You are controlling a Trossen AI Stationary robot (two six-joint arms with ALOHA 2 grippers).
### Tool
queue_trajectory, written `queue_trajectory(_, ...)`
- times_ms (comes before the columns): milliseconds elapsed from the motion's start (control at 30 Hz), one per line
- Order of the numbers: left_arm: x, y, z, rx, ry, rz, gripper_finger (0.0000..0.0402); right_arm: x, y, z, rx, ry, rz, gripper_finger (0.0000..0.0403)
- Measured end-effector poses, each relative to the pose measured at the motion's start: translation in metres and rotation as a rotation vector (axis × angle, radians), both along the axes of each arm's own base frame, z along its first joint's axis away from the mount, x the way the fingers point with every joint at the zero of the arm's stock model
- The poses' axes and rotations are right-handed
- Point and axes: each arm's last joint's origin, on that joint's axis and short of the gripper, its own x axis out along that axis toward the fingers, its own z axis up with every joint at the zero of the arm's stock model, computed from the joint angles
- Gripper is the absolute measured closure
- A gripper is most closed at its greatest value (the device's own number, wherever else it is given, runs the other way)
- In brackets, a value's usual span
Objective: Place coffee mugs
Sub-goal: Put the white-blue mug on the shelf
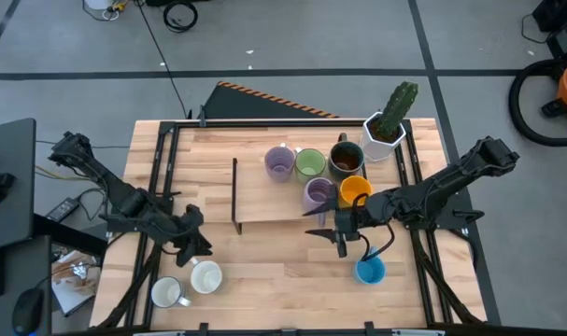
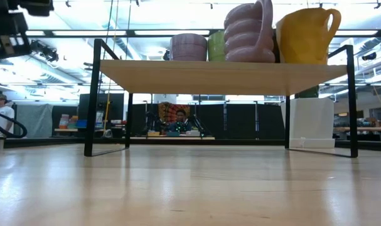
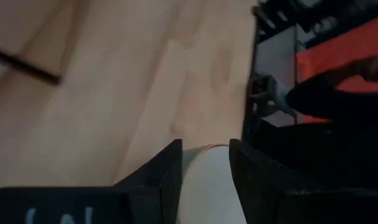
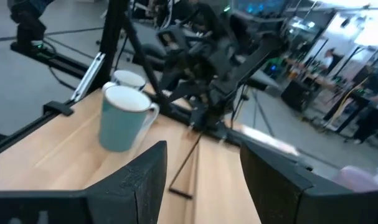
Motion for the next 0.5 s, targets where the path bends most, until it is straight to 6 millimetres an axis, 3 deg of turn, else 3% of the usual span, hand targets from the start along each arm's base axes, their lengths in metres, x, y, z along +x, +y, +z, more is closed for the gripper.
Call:
queue_trajectory(267,0.025,-0.022,0.021,0.103,-0.003,-0.069,0.0304,0.008,-0.009,-0.006,-0.035,0.017,0.005,0.0194)
queue_trajectory(500,0.036,-0.038,0.04,0.214,0.151,-0.111,0.0324,0.017,-0.017,-0.01,-0.037,0.009,-0.024,0.0193)
